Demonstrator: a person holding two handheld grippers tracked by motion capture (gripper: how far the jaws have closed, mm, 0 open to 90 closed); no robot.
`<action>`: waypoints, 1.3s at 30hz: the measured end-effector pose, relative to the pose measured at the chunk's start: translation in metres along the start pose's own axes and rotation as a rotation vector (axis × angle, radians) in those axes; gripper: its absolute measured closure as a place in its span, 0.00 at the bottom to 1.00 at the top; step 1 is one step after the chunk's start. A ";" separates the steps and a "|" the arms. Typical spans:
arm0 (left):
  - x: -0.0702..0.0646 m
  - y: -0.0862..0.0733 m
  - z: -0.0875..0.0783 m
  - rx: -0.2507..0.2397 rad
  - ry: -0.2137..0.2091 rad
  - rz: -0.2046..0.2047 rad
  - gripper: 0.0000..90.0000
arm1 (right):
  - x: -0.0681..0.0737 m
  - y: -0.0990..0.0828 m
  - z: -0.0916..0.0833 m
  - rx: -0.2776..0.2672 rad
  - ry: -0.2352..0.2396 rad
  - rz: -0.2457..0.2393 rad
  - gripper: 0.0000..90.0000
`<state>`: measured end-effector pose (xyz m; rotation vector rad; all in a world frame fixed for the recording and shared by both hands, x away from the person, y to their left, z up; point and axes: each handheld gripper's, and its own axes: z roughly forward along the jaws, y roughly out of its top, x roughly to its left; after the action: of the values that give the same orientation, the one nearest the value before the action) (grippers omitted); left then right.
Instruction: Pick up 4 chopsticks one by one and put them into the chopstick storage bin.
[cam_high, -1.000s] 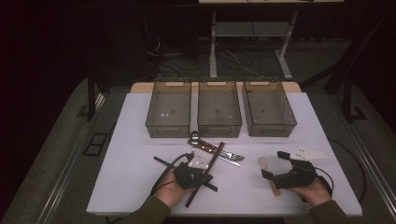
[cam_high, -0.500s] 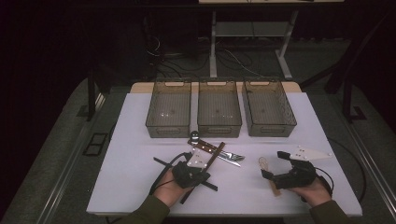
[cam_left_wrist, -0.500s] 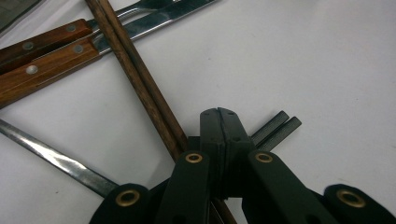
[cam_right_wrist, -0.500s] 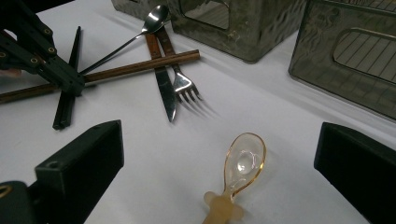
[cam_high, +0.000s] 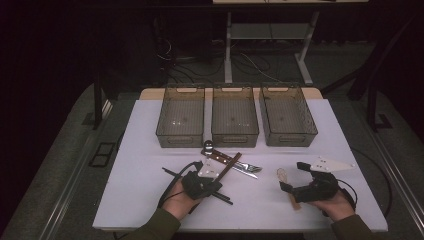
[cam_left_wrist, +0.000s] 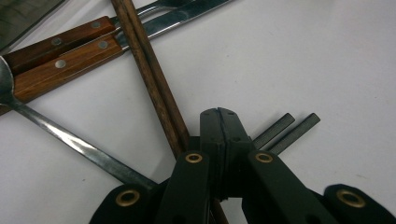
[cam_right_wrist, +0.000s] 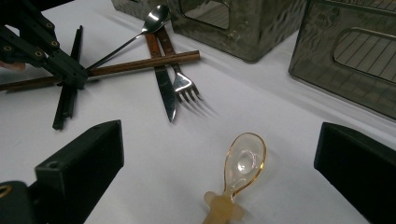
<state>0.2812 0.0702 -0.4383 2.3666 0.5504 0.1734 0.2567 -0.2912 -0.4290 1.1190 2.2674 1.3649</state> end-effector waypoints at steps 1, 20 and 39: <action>0.001 0.000 0.000 0.000 0.003 0.002 1.00 | 0.000 0.000 0.000 0.000 0.000 -0.001 0.01; 0.010 -0.004 -0.007 0.009 0.067 -0.017 1.00 | 0.000 0.000 0.000 -0.001 0.000 -0.004 0.01; 0.016 -0.007 -0.011 0.016 0.138 -0.021 1.00 | 0.000 0.000 0.001 0.001 -0.002 -0.009 0.01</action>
<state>0.2903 0.0878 -0.4352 2.3757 0.6440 0.3263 0.2568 -0.2907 -0.4294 1.1085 2.2697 1.3586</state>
